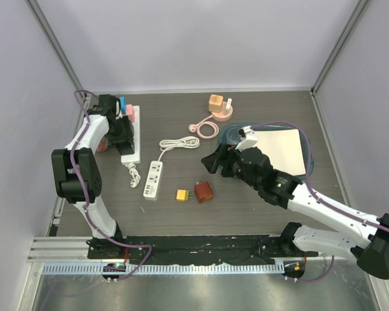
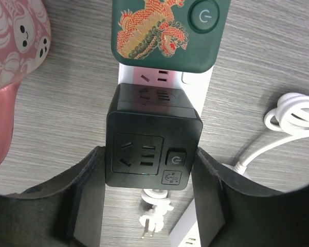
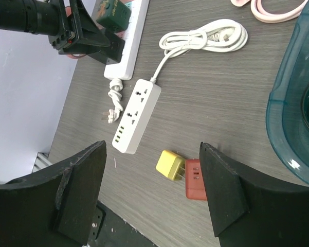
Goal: Pull the plug off the socket
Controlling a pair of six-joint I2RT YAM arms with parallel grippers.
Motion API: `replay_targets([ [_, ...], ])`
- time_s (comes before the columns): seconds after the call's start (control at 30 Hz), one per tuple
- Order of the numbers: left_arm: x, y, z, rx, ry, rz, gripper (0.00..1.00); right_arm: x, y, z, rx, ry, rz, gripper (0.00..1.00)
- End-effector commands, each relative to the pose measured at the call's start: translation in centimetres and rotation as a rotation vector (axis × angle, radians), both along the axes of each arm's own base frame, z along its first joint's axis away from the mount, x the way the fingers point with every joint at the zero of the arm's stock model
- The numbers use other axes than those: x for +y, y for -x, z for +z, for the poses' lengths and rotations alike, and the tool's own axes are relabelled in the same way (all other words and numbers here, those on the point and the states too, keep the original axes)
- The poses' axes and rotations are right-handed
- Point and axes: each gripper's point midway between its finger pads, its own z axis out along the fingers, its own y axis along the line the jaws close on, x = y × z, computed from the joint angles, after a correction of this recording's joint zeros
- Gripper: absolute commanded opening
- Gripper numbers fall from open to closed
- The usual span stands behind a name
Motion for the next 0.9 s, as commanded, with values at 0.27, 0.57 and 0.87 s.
replay_targets([
  [0.27, -1.5, -0.2, 4.4, -0.123, 0.051, 0.03, 0.0, 8.1, -6.9, 6.1, -0.091, -0.091, 0.041, 0.78],
  [0.57, -2.4, 0.9, 6.3, -0.17, 0.105, 0.059, 0.0, 13.8, -11.7, 3.6, -0.039, -0.182, 0.105, 0.79],
  [0.87, -0.8, 1.8, 8.5, -0.249, 0.039, 0.12, 0.0, 22.4, -13.6, -3.4, 0.134, -0.161, 0.303, 0.77],
])
